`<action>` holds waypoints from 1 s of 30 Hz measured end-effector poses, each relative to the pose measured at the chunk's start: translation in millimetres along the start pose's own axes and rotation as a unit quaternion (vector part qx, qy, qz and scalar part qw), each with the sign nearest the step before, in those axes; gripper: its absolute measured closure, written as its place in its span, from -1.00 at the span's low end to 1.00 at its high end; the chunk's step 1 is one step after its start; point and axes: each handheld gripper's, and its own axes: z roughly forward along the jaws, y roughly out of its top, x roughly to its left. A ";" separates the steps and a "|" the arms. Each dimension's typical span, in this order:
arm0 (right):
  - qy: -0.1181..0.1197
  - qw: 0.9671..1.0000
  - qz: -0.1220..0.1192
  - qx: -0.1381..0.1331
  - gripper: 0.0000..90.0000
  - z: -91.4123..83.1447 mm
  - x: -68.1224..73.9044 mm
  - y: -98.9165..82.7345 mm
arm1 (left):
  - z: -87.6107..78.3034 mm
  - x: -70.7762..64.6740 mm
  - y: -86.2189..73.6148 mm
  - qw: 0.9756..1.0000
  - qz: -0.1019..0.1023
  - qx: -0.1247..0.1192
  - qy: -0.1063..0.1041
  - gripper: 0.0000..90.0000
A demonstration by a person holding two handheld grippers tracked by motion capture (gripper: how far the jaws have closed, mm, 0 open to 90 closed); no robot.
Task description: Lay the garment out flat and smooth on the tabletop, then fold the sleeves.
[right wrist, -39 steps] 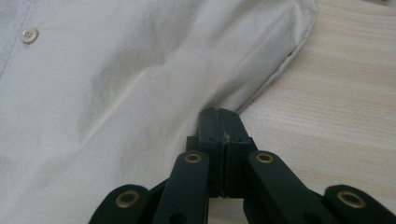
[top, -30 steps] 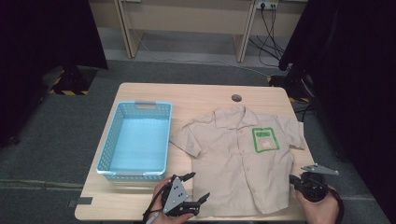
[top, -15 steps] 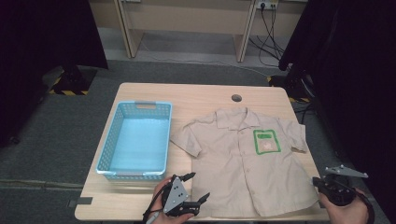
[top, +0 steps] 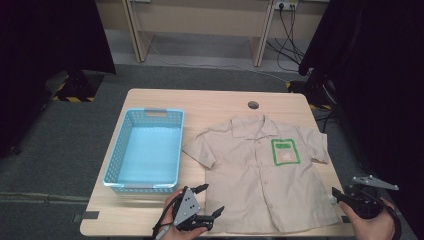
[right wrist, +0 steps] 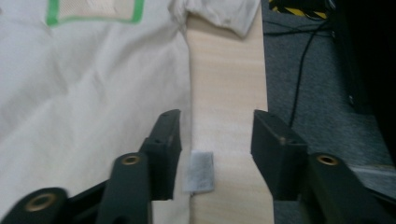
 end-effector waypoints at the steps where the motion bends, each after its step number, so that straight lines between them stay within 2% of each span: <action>1: 0.006 1.000 0.001 -0.004 0.07 -0.9 -1.2 1.7 | 0.2 0.0 0.1 1.000 0.000 0.001 -0.001 -0.63; 5: 0.031 0.999 0.023 -0.018 -0.08 -2.4 -7.4 6.8 | 0.9 -0.5 0.3 1.000 -0.001 -0.001 -0.005 -0.68; 11: 0.054 0.997 0.047 -0.030 -0.15 -3.0 -11.0 9.2 | -0.3 0.2 -0.1 1.000 -0.011 -0.001 -0.006 -0.68; 16: 0.057 0.997 0.049 -0.029 -0.15 -1.3 -12.8 12.4 | -0.5 0.3 -0.3 1.000 -0.013 -0.006 -0.003 -0.66; 24: 0.058 0.997 0.047 -0.035 -0.11 6.1 -15.0 25.4 | 0.7 -0.2 0.2 1.000 -0.012 0.000 -0.003 -0.67; 27: 0.043 0.996 0.068 -0.044 0.00 16.8 -19.9 34.2 | 0.7 0.4 0.2 1.000 -0.015 0.000 -0.001 -0.67; 30: 0.040 0.996 0.070 -0.041 0.04 23.4 -21.8 39.8 | -0.2 0.7 -0.2 1.000 -0.017 -0.004 -0.002 -0.67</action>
